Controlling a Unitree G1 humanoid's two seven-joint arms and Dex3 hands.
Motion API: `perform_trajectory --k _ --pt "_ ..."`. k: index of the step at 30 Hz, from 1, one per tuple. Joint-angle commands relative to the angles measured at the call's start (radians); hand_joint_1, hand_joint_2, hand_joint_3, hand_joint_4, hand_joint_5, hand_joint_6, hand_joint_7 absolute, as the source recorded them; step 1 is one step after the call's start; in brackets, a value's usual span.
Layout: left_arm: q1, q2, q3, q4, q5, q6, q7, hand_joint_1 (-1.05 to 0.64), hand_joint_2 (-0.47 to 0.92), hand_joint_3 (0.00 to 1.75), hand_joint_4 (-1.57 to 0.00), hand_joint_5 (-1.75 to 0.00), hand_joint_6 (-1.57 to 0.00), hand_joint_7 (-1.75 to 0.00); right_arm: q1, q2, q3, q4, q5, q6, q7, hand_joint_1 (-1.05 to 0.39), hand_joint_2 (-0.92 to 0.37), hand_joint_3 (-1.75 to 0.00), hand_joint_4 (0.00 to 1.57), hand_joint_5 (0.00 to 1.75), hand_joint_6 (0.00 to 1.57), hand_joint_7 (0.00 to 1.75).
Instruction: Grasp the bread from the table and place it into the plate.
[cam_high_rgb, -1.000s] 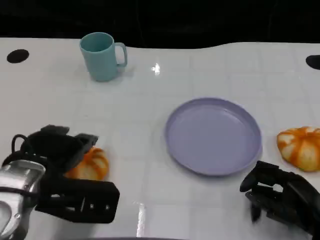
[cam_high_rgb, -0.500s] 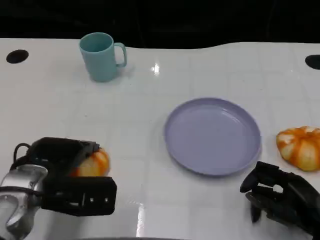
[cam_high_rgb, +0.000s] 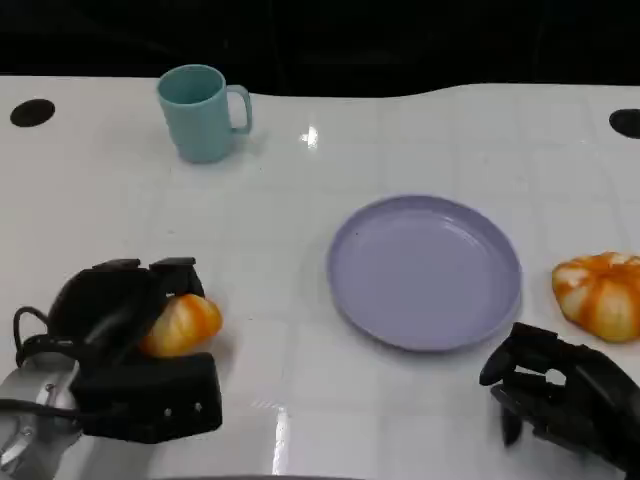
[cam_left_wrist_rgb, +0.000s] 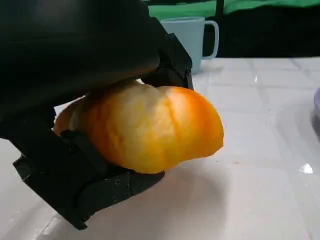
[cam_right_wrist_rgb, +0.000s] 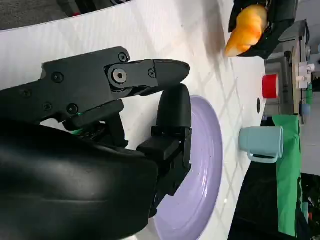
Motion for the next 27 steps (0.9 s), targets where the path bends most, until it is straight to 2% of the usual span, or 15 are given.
perform_trajectory --k 1,8,15,21,27 --pt "0.032 -0.006 0.042 -0.037 -0.051 0.003 0.026 -0.14 0.41 1.6 -0.78 -1.75 -0.61 -1.75 0.021 -0.015 0.003 0.013 -0.017 0.027 -0.005 -0.5 -0.92 -0.27 0.67 1.75 0.66 1.4" --pt "0.056 -0.015 0.061 -0.06 -0.064 -0.034 0.087 -0.12 0.4 1.62 -0.81 -1.75 -0.62 -1.75 0.019 -0.013 -0.002 0.019 -0.008 0.025 0.005 -0.51 -0.92 -0.27 0.67 1.75 0.66 1.4" --pt "0.062 -0.011 0.061 -0.128 -0.069 -0.041 0.058 -0.11 0.38 1.66 -0.83 -1.75 -0.63 -1.75 0.019 -0.011 -0.005 0.02 -0.002 0.031 0.013 -0.51 -0.92 -0.28 0.66 1.75 0.65 1.41" --pt "0.036 0.0 0.04 -0.161 -0.032 -0.051 0.055 -0.13 0.31 1.62 -0.79 -1.75 -0.57 -1.75 0.018 -0.008 -0.003 0.025 -0.008 0.024 0.006 -0.52 -0.92 -0.28 0.67 1.75 0.65 1.41" --pt "-0.001 -0.018 0.03 -0.162 0.002 -0.054 0.074 -0.12 0.31 1.64 -0.79 -1.75 -0.59 -1.75 0.021 -0.007 -0.002 0.021 -0.007 0.03 0.006 -0.52 -0.92 -0.27 0.66 1.75 0.65 1.41"
